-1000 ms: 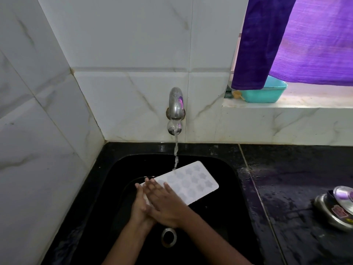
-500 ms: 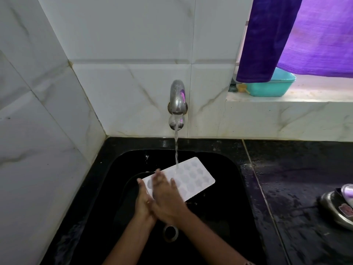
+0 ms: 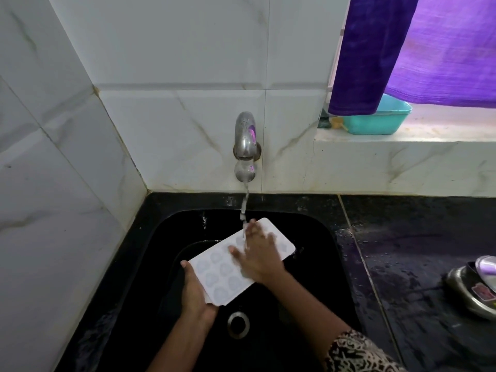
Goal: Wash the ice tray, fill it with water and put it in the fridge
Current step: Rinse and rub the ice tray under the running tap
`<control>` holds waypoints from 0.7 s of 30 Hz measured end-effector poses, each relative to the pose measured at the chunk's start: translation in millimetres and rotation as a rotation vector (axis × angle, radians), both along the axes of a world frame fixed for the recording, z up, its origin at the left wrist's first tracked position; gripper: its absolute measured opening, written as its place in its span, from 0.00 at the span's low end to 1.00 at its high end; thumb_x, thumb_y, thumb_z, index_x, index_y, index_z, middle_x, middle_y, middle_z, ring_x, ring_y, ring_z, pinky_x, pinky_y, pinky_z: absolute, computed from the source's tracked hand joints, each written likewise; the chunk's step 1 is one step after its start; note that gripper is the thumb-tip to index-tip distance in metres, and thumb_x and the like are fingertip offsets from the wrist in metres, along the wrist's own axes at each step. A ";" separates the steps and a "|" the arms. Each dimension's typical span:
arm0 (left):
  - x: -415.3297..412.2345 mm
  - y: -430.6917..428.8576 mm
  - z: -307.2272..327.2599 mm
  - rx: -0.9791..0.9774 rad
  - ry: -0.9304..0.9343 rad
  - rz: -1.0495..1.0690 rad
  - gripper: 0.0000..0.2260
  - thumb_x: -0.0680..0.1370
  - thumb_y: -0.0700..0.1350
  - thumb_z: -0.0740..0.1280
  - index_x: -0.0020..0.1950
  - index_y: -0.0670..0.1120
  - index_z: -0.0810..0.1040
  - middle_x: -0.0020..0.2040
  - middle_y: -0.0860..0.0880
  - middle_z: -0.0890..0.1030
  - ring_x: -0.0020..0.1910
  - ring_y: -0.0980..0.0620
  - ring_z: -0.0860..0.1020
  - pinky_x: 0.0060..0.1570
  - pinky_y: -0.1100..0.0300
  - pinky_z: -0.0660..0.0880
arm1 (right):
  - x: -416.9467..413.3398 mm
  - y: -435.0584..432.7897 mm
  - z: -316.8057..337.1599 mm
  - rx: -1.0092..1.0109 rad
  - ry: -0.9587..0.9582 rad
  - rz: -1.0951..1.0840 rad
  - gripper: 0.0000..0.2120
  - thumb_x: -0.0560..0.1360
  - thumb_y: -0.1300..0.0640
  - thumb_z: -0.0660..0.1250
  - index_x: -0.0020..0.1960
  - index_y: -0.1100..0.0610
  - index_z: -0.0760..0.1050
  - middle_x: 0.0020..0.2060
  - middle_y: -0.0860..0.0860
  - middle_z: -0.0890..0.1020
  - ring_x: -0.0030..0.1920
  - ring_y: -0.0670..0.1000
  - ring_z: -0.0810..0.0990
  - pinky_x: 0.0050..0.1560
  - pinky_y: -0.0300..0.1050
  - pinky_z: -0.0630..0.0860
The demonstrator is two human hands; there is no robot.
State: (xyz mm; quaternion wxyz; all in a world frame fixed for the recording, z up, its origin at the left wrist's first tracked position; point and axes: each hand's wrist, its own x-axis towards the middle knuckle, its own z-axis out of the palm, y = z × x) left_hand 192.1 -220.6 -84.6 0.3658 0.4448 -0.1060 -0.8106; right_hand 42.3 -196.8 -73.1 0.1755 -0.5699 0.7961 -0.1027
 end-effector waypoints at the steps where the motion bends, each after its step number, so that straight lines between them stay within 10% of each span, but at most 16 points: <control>1: -5.1 -0.3 1.2 -0.007 0.019 0.026 0.27 0.79 0.67 0.51 0.57 0.46 0.75 0.46 0.44 0.85 0.44 0.45 0.84 0.43 0.51 0.78 | 23.5 0.8 0.5 -0.052 -0.037 0.084 0.42 0.76 0.32 0.44 0.77 0.61 0.41 0.77 0.56 0.44 0.77 0.52 0.41 0.73 0.57 0.40; 4: -20.6 6.7 -4.7 -0.091 0.195 0.278 0.29 0.82 0.60 0.41 0.61 0.45 0.75 0.58 0.53 0.79 0.56 0.55 0.77 0.59 0.53 0.69 | 83.8 9.1 0.5 -0.072 -0.137 0.342 0.44 0.71 0.31 0.40 0.77 0.60 0.45 0.77 0.55 0.46 0.77 0.51 0.40 0.75 0.55 0.37; 8: -13.4 3.4 -5.7 -0.066 0.140 0.216 0.30 0.82 0.61 0.46 0.55 0.48 0.84 0.48 0.50 0.84 0.45 0.50 0.83 0.52 0.55 0.78 | 62.2 8.2 2.3 -0.083 -0.034 0.419 0.36 0.77 0.35 0.46 0.78 0.54 0.47 0.78 0.51 0.49 0.77 0.49 0.46 0.74 0.56 0.42; 11: 5.2 -1.4 -10.5 0.004 -0.017 -0.018 0.33 0.80 0.67 0.47 0.73 0.45 0.69 0.60 0.33 0.78 0.46 0.40 0.78 0.53 0.49 0.74 | 7.2 12.4 2.7 -0.080 0.088 0.198 0.36 0.78 0.35 0.48 0.78 0.53 0.45 0.78 0.49 0.49 0.77 0.50 0.48 0.73 0.60 0.44; 15: 20.2 4.0 -25.6 0.029 -0.068 -0.061 0.32 0.76 0.71 0.50 0.64 0.49 0.75 0.57 0.42 0.82 0.57 0.38 0.78 0.52 0.44 0.75 | -61.9 21.4 4.3 0.146 -0.006 -0.187 0.36 0.79 0.36 0.47 0.78 0.54 0.39 0.77 0.52 0.40 0.77 0.52 0.40 0.73 0.61 0.40; 18: 18.1 -2.0 -32.7 0.031 -0.188 -0.067 0.31 0.75 0.71 0.52 0.56 0.49 0.79 0.49 0.43 0.85 0.51 0.40 0.82 0.44 0.47 0.78 | -72.5 24.4 12.9 0.120 -0.332 -0.319 0.30 0.80 0.43 0.54 0.76 0.58 0.55 0.65 0.58 0.74 0.65 0.58 0.73 0.65 0.53 0.69; 21: 3.9 -11.3 -40.7 0.135 -0.256 -0.181 0.32 0.77 0.70 0.52 0.60 0.44 0.77 0.60 0.40 0.81 0.58 0.38 0.78 0.54 0.46 0.74 | -68.8 32.4 28.6 -0.029 -0.389 -0.433 0.19 0.79 0.49 0.59 0.67 0.56 0.67 0.51 0.55 0.80 0.50 0.57 0.81 0.54 0.51 0.76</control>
